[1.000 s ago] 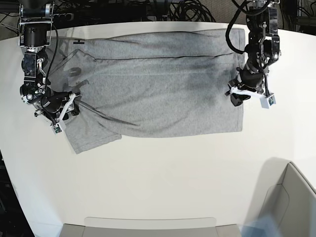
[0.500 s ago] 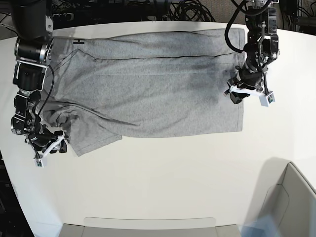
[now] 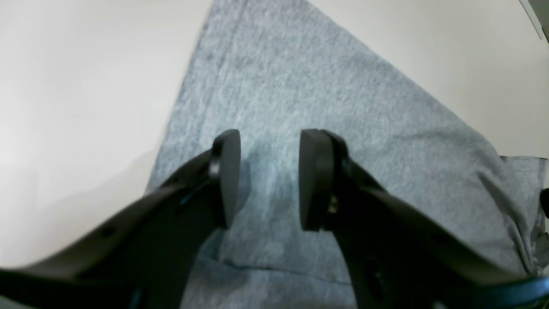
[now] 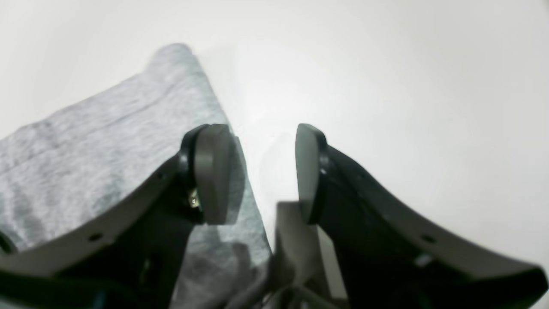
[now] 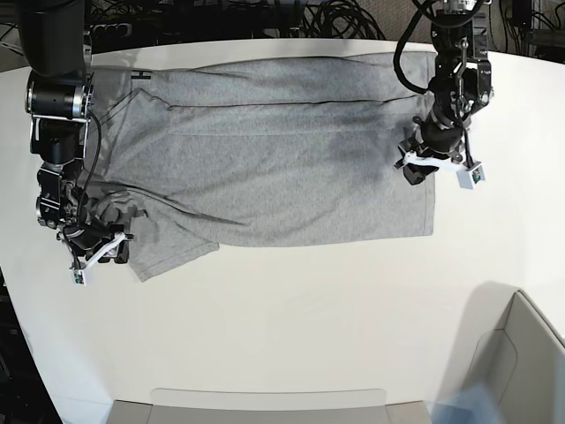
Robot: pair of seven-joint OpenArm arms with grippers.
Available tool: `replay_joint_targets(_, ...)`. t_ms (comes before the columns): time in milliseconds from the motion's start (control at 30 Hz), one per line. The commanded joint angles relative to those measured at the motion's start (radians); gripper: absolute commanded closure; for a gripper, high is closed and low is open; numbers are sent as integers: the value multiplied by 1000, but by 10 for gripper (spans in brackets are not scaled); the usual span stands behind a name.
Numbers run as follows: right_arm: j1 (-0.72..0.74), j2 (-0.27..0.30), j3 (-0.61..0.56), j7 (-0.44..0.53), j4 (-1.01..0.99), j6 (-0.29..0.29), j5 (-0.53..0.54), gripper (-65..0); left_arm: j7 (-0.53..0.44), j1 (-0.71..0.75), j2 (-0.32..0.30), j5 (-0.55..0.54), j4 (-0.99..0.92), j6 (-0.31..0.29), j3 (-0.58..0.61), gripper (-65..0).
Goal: Fold the T-shirt properly
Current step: 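Grasp the sleeve with the right gripper and the side edge with the left gripper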
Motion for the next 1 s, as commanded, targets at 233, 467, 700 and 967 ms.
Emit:
replay_joint_targets(233, -42, -53, 1, -166, 80, 143, -13, -254, -15, -2, -9, -2, 25, -5, -5, -236)
replay_joint_targets(467, -62, -24, 0, -232, 136, 161, 93, -254, -16, -14, -9, 1, 5, -5, -5, -237)
replay_joint_targets(700, -67, -8, -2, -232, 136, 163, 93, -254, -13, -172, -23, 1, -152, -8, -4, -256)
replay_joint_targets(967, -67, -7, -2, -230, 136, 163, 90, -254, 39, -433, -126, -5, -413, -12, 69, -298)
